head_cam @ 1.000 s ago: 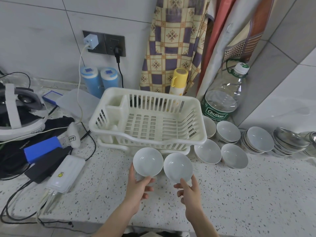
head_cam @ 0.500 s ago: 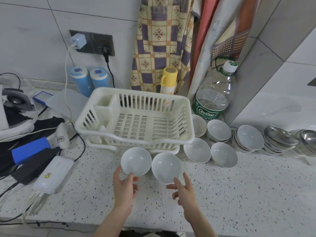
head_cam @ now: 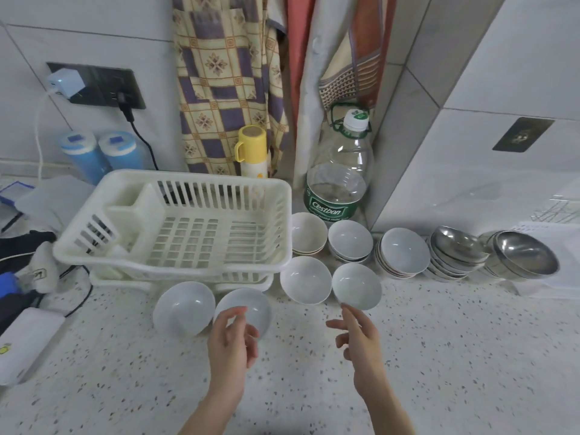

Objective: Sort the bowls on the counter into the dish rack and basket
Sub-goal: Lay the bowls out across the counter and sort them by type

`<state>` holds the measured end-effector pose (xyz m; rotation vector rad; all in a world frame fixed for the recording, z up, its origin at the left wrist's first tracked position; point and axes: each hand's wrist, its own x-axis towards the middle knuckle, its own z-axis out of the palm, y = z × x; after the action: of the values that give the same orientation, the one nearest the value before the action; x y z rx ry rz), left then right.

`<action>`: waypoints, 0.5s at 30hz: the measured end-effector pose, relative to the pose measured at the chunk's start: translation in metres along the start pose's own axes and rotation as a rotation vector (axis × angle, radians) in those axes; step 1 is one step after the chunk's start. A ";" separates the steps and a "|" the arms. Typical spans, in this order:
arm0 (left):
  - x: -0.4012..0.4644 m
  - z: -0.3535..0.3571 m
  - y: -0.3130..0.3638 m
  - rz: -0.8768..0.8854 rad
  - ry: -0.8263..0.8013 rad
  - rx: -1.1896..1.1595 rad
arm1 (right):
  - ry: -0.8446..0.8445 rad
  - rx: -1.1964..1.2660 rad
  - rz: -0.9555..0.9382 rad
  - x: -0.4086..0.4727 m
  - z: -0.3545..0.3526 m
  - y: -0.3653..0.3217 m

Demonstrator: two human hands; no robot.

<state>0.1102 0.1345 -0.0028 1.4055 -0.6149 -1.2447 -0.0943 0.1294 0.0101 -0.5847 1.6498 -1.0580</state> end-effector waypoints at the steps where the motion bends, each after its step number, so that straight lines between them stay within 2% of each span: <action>1: -0.002 0.013 -0.002 -0.017 -0.030 0.011 | 0.009 0.015 -0.005 0.006 -0.009 -0.006; 4: -0.002 0.053 -0.008 -0.075 -0.076 0.031 | 0.010 0.026 -0.006 0.025 -0.036 -0.022; 9: 0.009 0.114 -0.009 -0.106 -0.046 0.020 | -0.043 -0.075 -0.005 0.061 -0.071 -0.050; 15: 0.037 0.151 -0.005 -0.159 0.022 0.053 | -0.114 -0.118 -0.022 0.097 -0.070 -0.075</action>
<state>-0.0175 0.0459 0.0040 1.5343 -0.5322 -1.3438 -0.2020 0.0408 0.0307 -0.7282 1.6164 -0.9303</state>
